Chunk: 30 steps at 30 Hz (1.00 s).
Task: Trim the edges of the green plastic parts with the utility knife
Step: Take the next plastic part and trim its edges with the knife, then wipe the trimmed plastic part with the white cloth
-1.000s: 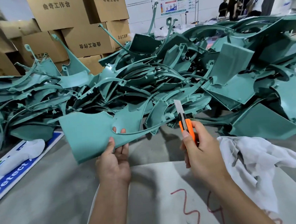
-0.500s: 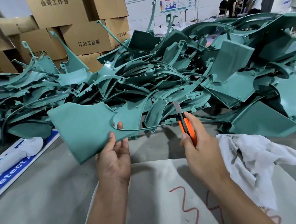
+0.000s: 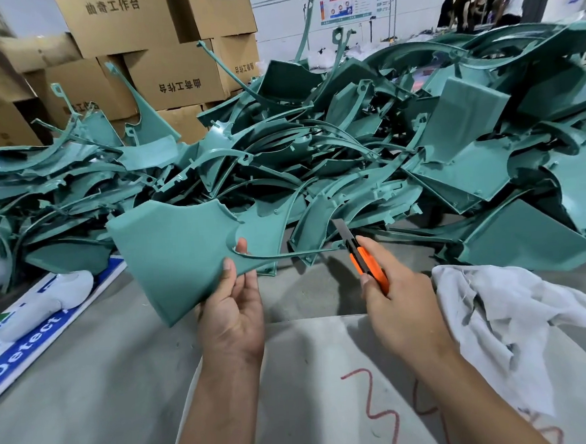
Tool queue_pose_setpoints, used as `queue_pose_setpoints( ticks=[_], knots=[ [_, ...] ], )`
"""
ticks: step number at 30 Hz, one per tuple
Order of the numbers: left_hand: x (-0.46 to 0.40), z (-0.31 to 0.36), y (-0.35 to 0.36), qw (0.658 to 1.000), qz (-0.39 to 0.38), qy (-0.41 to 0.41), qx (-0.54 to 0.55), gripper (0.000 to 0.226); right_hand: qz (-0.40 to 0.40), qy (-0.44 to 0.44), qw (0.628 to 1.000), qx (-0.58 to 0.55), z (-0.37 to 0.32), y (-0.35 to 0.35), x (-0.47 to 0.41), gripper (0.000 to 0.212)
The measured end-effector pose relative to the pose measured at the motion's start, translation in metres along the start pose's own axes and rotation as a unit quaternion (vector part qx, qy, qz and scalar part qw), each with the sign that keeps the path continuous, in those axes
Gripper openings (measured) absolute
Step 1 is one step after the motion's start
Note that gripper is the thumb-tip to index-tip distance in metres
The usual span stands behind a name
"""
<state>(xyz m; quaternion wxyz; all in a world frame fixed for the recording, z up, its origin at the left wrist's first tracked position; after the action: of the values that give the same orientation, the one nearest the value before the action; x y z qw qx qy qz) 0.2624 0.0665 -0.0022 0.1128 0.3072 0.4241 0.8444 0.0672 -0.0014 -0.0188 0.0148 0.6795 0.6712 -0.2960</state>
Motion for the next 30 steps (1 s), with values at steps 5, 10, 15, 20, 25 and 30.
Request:
queue_pose_setpoints(
  ticks=[5,10,15,20,25,30],
  knots=[
    [-0.002,0.011,0.000,0.997,-0.074,-0.011,0.022,0.024,0.024,-0.014,0.996,0.081,0.001,-0.004,-0.005,0.062],
    [-0.010,0.025,-0.007,0.992,-0.104,-0.050,0.041,0.032,-0.024,-0.079,0.989,0.119,0.001,-0.008,-0.005,0.060],
    [-0.013,0.030,-0.013,0.993,-0.086,-0.069,0.034,0.035,-0.105,-0.166,0.968,0.155,0.000,-0.012,-0.009,0.066],
    [-0.009,0.020,-0.013,0.990,-0.083,-0.107,-0.033,0.031,-0.141,-0.223,0.943,0.205,-0.004,-0.006,-0.005,0.064],
    [0.001,0.011,-0.011,0.976,-0.136,-0.163,-0.038,0.061,-0.046,-0.212,0.943,0.251,-0.002,-0.009,-0.004,0.038],
    [0.008,0.007,-0.008,0.959,-0.178,-0.201,-0.088,0.051,0.112,-0.181,0.957,0.198,-0.007,-0.031,-0.013,0.024]
  ],
)
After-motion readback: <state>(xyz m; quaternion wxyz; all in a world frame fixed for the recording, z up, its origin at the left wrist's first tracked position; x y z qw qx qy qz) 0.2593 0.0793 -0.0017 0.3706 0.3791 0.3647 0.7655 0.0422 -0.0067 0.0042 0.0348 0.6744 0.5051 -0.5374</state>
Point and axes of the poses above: each hand's wrist, its own x-axis away from the middle knuckle, its own y-axis out of the palm, z = x × y, the point moved 1 cm from there along -x, towards the middle knuckle, and after that the axes turned 14 degrees about z, right-handed, at the moved point
